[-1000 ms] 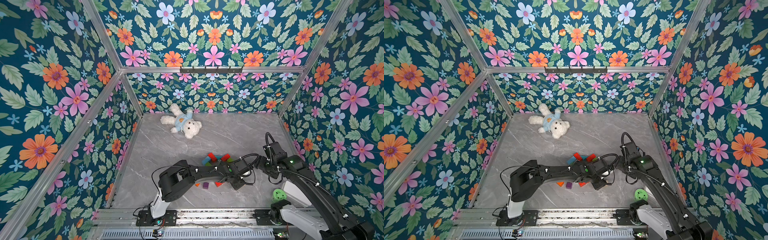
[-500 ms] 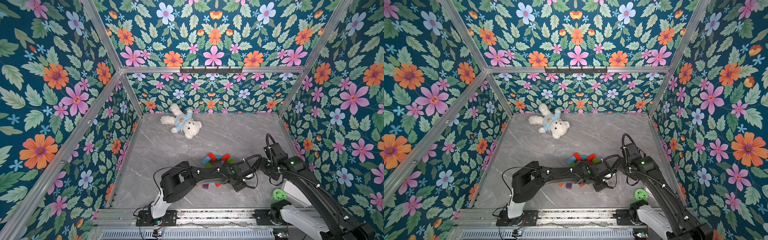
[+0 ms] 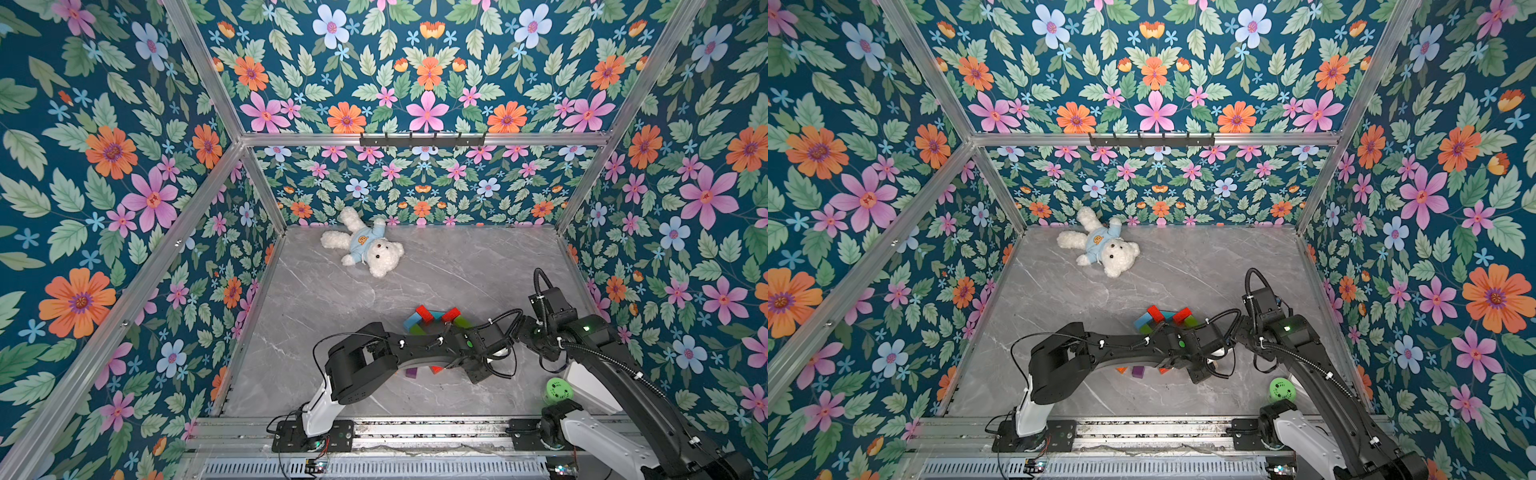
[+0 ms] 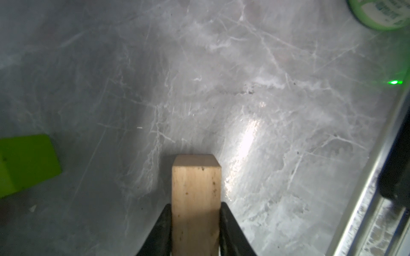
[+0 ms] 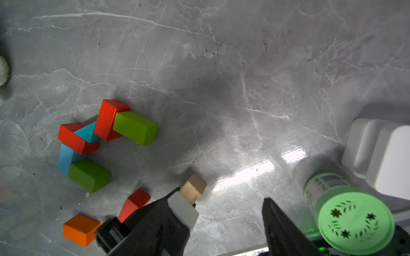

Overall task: Assemble a heart with building blocks
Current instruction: Pick up the building block from the center of the board, then assemble the building block at the center of the board.

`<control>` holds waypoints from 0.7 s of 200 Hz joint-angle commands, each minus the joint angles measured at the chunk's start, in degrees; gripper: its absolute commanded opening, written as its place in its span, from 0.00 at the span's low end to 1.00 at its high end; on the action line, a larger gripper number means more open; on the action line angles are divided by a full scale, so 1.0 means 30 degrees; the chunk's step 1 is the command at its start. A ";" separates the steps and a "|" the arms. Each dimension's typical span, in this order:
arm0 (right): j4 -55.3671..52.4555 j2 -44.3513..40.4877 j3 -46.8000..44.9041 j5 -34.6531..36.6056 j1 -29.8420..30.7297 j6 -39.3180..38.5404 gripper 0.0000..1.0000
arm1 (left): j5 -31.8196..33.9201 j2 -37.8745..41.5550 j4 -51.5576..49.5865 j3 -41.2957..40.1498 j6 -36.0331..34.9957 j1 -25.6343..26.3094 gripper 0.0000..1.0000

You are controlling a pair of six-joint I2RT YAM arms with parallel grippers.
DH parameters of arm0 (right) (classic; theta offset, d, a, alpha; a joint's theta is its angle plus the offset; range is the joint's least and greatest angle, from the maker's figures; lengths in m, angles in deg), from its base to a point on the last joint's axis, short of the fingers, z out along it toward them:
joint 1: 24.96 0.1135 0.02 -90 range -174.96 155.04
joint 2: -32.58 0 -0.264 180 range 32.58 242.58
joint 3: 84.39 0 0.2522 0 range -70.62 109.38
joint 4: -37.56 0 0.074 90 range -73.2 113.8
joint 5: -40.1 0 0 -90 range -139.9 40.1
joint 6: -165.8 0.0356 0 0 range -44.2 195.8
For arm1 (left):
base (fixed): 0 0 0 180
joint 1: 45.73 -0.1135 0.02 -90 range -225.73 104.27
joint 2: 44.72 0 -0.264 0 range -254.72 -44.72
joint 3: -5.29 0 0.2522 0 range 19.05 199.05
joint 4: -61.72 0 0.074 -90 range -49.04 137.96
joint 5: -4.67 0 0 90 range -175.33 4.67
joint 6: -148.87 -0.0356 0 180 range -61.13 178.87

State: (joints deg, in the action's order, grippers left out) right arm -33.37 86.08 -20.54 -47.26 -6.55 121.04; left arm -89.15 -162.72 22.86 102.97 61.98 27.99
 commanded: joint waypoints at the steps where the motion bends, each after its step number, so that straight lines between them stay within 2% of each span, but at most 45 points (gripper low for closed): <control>1: 0.0432 0.0061 0.0148 -0.0358 0.0036 0.0201 0.67 | 0.0584 0.0267 -0.0191 -0.0139 -0.0121 0.0097 0.16; 19: 0.0424 0.0201 0.0405 -0.0322 0.0041 0.0112 0.66 | 0.1012 0.0704 -0.0099 -0.0565 0.0095 0.0097 0.00; 43: 0.0435 0.0332 0.0707 -0.0347 0.0013 0.0047 0.66 | 0.1611 0.2152 0.0413 -0.2102 0.0731 -0.0170 0.00; 75: 0.0815 0.0561 0.0540 -0.0628 -0.0013 0.0065 0.65 | 0.1756 0.4108 0.1469 -0.4216 0.2008 -0.1829 0.00; 107: 0.0981 0.0659 0.0500 -0.0790 0.0011 0.0067 0.64 | 0.2291 0.4175 0.2108 -0.4614 0.3099 -0.2954 0.00; 140: 0.0884 0.0625 0.0598 -0.0761 -0.0003 -0.0027 0.64 | 0.2290 0.3399 0.2029 -0.4094 0.2905 -0.3399 0.00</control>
State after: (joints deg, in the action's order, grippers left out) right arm -30.66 88.02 -19.05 -49.71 -6.55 120.78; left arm -83.29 -151.22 27.99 89.42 69.70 18.30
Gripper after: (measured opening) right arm 0.636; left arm 0.309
